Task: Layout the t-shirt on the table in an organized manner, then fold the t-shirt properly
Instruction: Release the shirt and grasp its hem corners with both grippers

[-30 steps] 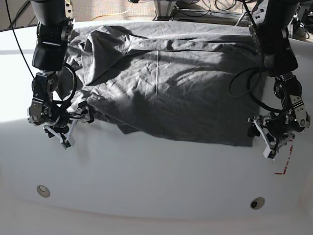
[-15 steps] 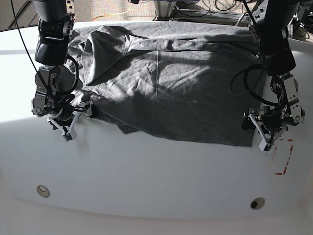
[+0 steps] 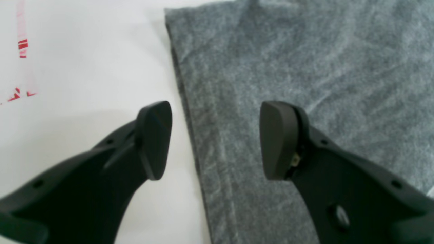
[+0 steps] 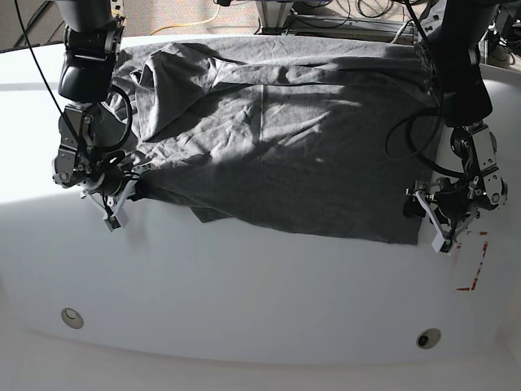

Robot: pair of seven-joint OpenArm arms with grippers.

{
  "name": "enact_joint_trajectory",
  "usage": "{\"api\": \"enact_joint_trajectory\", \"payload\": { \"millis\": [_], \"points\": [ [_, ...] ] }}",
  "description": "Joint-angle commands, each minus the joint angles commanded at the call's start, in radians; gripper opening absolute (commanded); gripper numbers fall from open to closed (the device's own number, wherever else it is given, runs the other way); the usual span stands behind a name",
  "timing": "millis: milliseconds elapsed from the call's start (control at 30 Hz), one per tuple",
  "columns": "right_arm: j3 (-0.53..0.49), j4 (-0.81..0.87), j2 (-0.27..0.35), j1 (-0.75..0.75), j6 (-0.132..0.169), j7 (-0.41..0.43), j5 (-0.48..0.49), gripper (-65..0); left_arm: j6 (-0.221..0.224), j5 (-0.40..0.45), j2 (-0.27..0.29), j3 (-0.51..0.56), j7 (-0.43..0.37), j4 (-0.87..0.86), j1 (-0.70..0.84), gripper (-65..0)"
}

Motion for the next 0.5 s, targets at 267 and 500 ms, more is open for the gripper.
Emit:
{"api": "enact_joint_trajectory", "payload": {
  "millis": [267, 500],
  "points": [
    [0.002, 0.107, -0.003, -0.028, 0.000, -0.017, -0.009, -65.0, 0.016, 0.000, 0.014, 0.000, -0.055, -0.031, -0.009, -26.5],
    [0.002, 0.169, -0.005, -0.034, 0.000, -0.054, -0.009, -65.0, 0.176, -0.005, 0.015, -0.002, -0.101, -0.080, -0.060, -26.5]
  ]
}}
